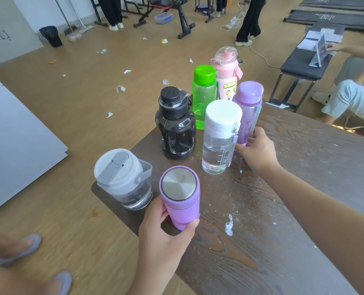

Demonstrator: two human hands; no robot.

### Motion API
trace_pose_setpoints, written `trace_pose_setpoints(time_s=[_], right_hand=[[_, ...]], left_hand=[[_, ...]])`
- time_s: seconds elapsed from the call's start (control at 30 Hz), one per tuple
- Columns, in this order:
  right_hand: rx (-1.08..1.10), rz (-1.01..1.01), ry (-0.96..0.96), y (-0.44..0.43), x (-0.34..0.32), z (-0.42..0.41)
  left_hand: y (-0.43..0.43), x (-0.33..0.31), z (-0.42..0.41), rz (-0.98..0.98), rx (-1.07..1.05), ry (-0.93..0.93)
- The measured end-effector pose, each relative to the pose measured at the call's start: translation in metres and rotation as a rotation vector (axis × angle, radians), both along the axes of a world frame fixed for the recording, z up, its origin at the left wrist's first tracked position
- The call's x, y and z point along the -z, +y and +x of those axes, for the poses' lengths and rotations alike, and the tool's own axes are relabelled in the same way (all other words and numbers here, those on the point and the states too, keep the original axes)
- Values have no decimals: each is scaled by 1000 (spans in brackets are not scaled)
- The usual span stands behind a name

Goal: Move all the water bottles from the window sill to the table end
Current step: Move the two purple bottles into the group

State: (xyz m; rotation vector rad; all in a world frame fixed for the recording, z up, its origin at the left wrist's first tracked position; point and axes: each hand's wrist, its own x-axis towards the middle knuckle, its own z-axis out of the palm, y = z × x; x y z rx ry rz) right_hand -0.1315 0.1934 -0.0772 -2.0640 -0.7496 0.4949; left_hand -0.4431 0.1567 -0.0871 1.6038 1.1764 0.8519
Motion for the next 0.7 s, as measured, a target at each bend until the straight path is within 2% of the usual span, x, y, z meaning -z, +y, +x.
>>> trace_pose_setpoints(time_s=[0.4,0.57,0.7], right_hand=[[-14,4,32,-11,-6,0],[-8,6,24,-30,-7,3],[12,0,9,-52,-2,11]], left_hand=[[-8,0,-1,0,-18,-33],[-26,10,0,87,-200,108],[-45,20,2,143,-202,168]])
